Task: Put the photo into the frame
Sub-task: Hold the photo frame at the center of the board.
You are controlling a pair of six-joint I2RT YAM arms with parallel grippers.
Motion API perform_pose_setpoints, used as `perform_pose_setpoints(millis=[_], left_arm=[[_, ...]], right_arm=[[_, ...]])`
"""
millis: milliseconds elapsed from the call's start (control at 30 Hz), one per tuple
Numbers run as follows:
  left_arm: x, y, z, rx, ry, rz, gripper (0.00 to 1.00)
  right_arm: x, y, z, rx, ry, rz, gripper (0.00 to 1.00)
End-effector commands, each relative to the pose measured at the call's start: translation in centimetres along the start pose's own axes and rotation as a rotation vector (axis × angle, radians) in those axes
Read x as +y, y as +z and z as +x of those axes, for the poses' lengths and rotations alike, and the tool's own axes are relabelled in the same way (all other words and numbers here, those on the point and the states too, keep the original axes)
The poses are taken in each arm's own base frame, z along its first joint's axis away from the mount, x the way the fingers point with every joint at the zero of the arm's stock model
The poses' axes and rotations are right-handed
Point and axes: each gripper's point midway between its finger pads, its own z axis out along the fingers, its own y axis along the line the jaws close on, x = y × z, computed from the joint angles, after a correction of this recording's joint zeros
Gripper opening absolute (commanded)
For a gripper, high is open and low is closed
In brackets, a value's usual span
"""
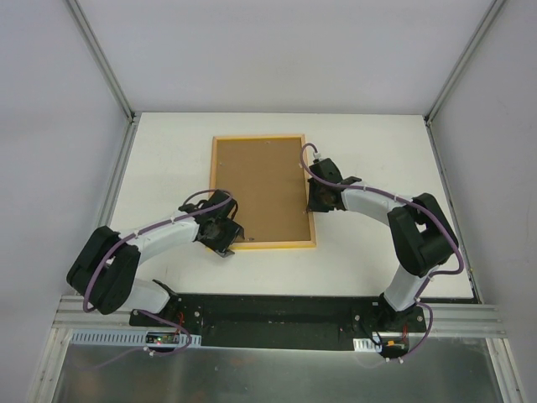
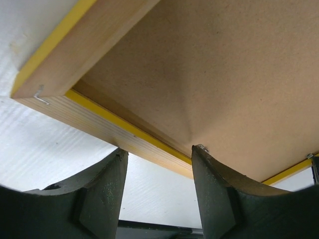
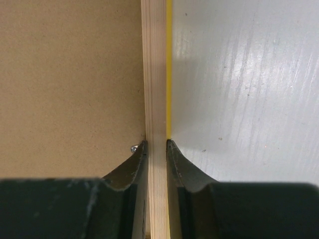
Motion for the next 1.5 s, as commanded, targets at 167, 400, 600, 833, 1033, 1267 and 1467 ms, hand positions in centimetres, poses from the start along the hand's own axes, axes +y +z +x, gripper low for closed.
perform_pose_setpoints(millis=[167,400,600,833,1033,1267,1467], left_arm=[[-1.2,1.0,0.1,-0.017,-0.087,0.007,0.45],[-1.0,1.7,-0.2,-0.015,-0.022,0.001,0.27],[-0.6,2.0,-0.7,-0.002,0.048,0.000,0.15],[0.4,2.3,-0.3,0.044,0.132,-0.011,0.04],[2.0,2.5,0.0,0.064,0.172,-0.032,0.00],[3.2,2.5,0.6,0.089,0.156,-0.031,0.00],[3.9,2.4,0.7,0.093,0.155,-0.024,0.00]], right_arm=[[0.3,0.1,3.1,0.098,-0.004,-0.022,0.01],[0.2,-0.4,2.9,0.081,-0.011,-0.033,0.13],[0.2,-0.8,2.5,0.062,-0.013,-0.034,0.46],[-1.1,-1.4,1.2,0.017,0.005,-0.008,0.67],[-3.3,-2.1,-2.1,-0.041,0.040,0.045,0.77],[-4.1,-1.5,-6.4,-0.082,0.028,0.115,0.78],[-5.6,-0.8,-8.2,-0.086,0.012,0.183,0.76]])
